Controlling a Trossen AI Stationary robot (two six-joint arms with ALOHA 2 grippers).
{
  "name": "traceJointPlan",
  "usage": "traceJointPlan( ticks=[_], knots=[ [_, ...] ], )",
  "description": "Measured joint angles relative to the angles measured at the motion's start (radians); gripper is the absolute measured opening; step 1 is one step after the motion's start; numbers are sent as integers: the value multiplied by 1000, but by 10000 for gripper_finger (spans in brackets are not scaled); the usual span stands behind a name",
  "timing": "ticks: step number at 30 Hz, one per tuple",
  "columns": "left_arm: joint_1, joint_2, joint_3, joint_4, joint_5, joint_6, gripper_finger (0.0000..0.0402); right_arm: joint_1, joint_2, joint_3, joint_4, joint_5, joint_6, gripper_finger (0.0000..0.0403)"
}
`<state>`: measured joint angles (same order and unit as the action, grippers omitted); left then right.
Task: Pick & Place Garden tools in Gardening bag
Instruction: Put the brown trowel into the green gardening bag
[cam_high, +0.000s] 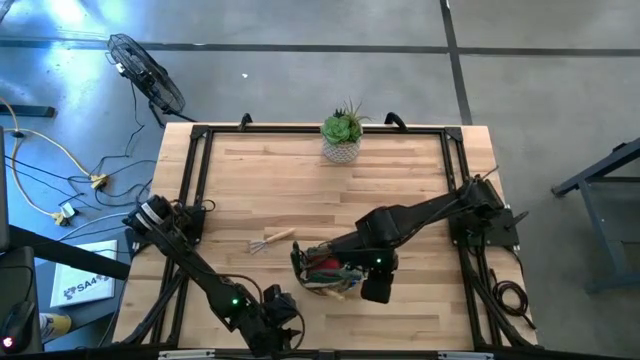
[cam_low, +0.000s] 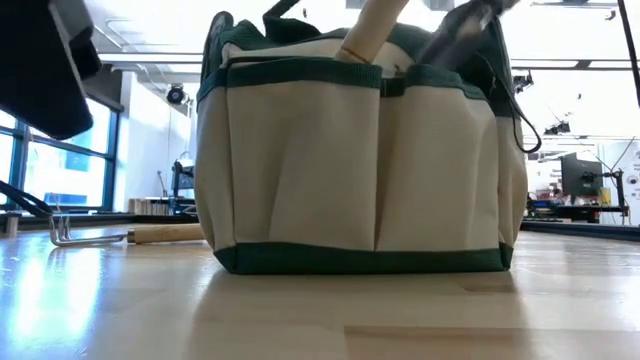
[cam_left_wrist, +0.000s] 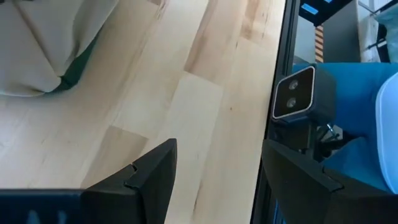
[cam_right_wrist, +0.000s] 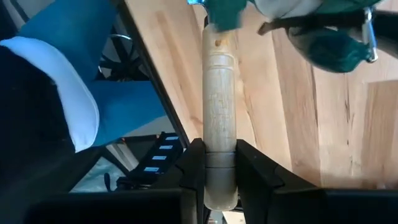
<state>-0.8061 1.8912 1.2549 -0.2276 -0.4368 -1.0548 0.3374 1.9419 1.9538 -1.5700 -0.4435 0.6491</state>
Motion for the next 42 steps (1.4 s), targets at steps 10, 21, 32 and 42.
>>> traceJointPlan(
  ticks=[10, 21, 32, 42],
  knots=[
    [-31, 0, 0, 1, -38, -50, 230, -12, -31, -143, 3, -29, 28, 49],
    [-53, 0, 0, 1, -79, -71, 230, -57, -68, -235, 0, -133, 126, 49],
    [-52, 0, 0, 1, -93, -68, 230, -89, -68, -238, -3, -140, 107, 68],
    [-52, 0, 0, 0, -98, -59, 230, -125, -68, -239, -2, -65, 115, 146]
  ],
)
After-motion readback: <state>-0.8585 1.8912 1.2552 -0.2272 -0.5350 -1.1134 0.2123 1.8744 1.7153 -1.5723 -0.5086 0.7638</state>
